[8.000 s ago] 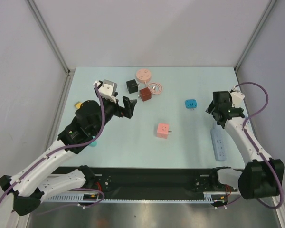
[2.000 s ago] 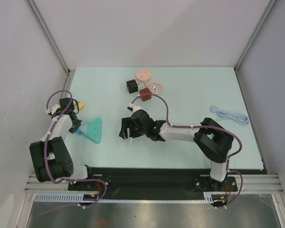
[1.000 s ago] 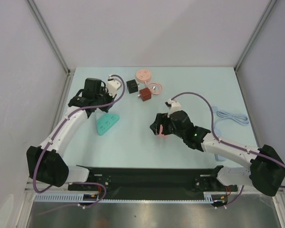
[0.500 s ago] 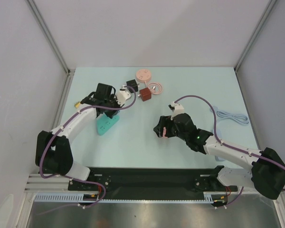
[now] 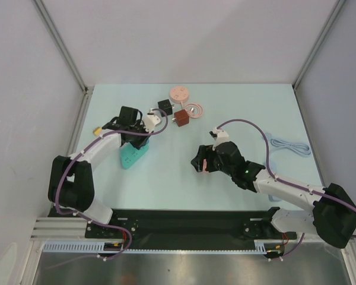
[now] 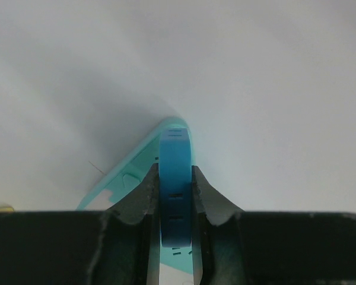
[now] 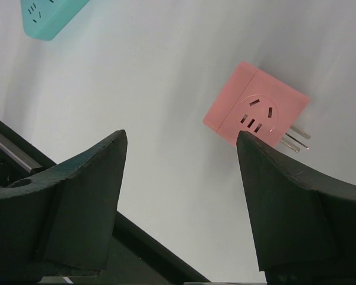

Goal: Insert the plug

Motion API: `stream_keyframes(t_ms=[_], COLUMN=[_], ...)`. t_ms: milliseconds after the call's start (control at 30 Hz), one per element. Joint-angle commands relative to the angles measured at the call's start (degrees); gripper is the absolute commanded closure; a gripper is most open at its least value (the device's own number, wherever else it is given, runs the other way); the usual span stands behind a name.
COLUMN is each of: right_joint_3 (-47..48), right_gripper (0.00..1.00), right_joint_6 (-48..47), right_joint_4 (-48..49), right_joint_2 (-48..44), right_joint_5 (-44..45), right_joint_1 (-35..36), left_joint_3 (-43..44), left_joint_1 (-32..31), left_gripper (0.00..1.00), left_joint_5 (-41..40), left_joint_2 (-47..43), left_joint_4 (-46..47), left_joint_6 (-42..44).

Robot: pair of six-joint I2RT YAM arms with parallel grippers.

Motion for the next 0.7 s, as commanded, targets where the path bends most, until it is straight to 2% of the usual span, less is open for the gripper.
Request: stream_keyframes(t_ms=[0, 267, 667], right_joint_3=[0.2, 0.1, -0.1], right_gripper=[0.21, 0.21, 0.21], right_joint_6=[-0.8, -0.8, -0.8], right_joint_4=[2.4, 2.7, 2.7], right_joint_2=[0.2, 0.4, 0.2], right_joint_5=[-0.1, -0.3, -0.5], right_joint_1=[-0.2, -0.1, -0.2], left_joint_3=[-0.8, -3.5, -6.9], left_joint_1=[1.6, 3.1, 4.6], left_gripper=[1.00, 1.00, 1.00], left_joint_5=[1.7, 2.8, 0.2], left_joint_2=[-1.1, -1.3, -3.0], left_joint_4=[2.5, 5.5, 10.5], left_joint_6=[-0.7, -0.6, 1.4])
